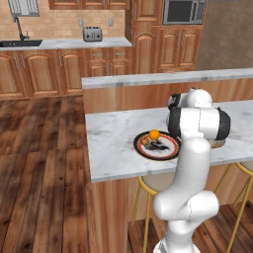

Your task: Take the fruits from the plate on the dining counter and place two fruits in each bowl.

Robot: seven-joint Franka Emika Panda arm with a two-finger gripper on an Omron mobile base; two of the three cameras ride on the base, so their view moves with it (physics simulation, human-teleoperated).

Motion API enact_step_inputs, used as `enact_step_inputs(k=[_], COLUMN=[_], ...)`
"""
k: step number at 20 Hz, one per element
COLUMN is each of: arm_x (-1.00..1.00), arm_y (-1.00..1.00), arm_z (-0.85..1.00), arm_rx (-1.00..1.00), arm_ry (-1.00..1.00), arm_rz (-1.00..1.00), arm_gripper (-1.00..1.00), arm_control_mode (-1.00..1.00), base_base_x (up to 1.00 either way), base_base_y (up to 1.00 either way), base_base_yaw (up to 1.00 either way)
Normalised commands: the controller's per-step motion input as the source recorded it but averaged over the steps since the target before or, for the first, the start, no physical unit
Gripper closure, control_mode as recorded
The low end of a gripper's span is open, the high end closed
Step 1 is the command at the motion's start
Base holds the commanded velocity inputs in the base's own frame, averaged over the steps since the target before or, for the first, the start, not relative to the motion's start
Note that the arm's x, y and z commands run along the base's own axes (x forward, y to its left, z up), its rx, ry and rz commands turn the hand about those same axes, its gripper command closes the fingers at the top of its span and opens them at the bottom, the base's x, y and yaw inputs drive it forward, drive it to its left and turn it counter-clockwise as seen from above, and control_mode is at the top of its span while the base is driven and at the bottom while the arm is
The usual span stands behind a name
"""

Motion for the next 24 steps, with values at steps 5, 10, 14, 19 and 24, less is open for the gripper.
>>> enact_step_inputs(k=[5, 10, 14, 19, 24], arm_x=[0.34, 0.11, 0.00, -0.06, -0.13], arm_y=[-0.80, -0.86, -0.65, -0.20, 0.00], arm_z=[0.01, 0.00, -0.07, -0.44, -0.31], arm_rx=[0.04, 0.09, 0.08, 0.01, 0.00], arm_ry=[0.21, 0.17, 0.12, 0.04, 0.00], arm_rz=[-0.15, -0.08, -0.04, -0.04, 0.00], arm_gripper=[1.00, 1.00, 1.00, 1.00, -1.00], arm_control_mode=[-1.00, -1.00, -1.00, -1.00, -1.00], base_base_x=[0.00, 0.00, 0.00, 0.00, 0.00], base_base_y=[0.00, 0.00, 0.00, 0.00, 0.00], base_base_yaw=[0.00, 0.00, 0.00, 0.00, 0.00])
